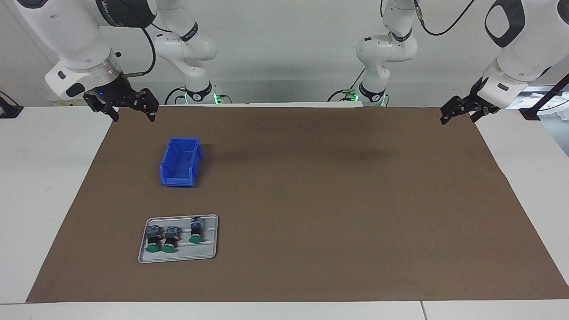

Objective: Place and press button with both arms

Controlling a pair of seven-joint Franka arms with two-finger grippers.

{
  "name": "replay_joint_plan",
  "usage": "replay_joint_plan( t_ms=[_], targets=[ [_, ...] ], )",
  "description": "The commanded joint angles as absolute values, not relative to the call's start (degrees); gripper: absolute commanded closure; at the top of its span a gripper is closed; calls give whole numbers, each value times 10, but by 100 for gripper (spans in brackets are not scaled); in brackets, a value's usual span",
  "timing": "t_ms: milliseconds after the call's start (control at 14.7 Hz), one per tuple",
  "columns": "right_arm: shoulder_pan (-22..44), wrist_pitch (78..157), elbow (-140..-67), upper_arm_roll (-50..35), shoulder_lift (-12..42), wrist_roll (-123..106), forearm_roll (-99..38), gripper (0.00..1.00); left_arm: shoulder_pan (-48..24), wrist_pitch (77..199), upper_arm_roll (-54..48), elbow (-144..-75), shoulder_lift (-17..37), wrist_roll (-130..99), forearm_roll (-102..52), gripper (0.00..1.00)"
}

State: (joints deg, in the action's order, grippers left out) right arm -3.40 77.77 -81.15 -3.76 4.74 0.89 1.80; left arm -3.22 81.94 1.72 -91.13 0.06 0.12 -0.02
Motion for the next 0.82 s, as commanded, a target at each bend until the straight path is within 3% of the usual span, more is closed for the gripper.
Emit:
replay_joint_plan(
  t_ms=[0, 476, 748],
  targets=[
    [-41, 787, -833, -37, 32, -5, 5, 1, -29, 829, 16, -926, -12, 2, 10, 0],
    [-35, 773, -834, -39, 29, -6, 5, 1, -29, 829, 16, -926, -12, 2, 10, 0],
    [-31, 815, -820, -42, 40, -45, 0, 1, -29, 829, 16, -926, -12, 2, 10, 0]
  ],
)
